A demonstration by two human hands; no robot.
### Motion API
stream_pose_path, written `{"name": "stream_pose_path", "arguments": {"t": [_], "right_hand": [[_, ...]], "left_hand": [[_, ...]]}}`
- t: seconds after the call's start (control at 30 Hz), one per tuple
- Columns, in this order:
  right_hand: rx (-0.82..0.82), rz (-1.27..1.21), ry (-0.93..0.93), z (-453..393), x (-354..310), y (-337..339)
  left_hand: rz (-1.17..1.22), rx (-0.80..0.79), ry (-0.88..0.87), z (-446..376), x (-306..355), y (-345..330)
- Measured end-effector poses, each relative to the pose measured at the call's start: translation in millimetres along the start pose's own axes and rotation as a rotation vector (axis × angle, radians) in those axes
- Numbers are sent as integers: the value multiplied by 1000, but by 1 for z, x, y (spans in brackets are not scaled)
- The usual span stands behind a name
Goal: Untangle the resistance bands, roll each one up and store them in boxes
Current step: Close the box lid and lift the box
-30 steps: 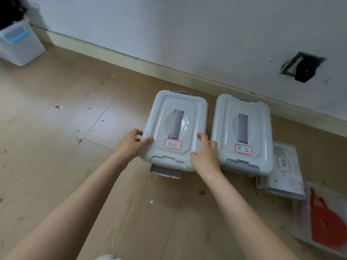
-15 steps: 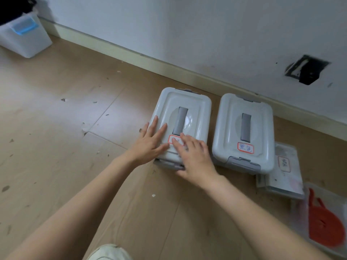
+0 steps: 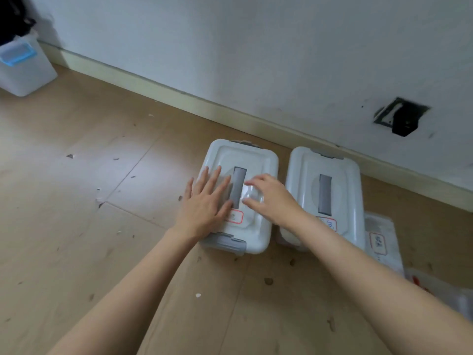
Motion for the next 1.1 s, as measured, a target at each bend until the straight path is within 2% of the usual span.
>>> {"name": "stream_pose_path", "arguments": {"t": [0.07,0.1,0.2,0.27,0.43,0.53,0.67,0.73,0.8,0.87,0.93,1.0,1.1], "right_hand": [[102,-57,-104,-28,20,29],[101,-79,-155,-42,31,39],[-19,-152,-266,-79,57,46],[-63,-259,-263,-92,67,43],[-19,-490,-208,-107,80,41],[79,-455,-167,-108,77,42],[170,-313,-212,-88,55,43],[209,-309,-275,-54,43,22],[289,-418,-292,-4,31,-16],[323,-577,-246,43,15,-51],[323,-718,-239,66,7,-65],[324,-793,-228,74,-1,-59],[343,-822,-140,85,-16,-31]], "left_hand": [[-131,41,-25,-5,8,-3],[-165,54,-26,-6,8,-5],[-190,67,-34,-6,4,-9],[-192,72,-29,-8,3,-11],[-164,70,-25,-10,5,-12],[-165,67,1,-10,3,-10],[-147,35,-21,-9,8,-6],[-30,41,-9,-6,2,3],[222,133,127,5,-19,10],[676,91,238,23,-37,2],[1047,2,207,40,-35,-11],[1135,37,186,55,-35,-5],[1134,156,128,68,-29,25]]}}
Point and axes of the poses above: each hand's wrist, its own z-axis away from the middle knuckle, its own y-axis out of the back of the hand, x = y × z, the point moved 6 cm from there along -z, towards the middle knuckle, and after that the axes turned 13 degrees about -x, right-handed, at the moved point
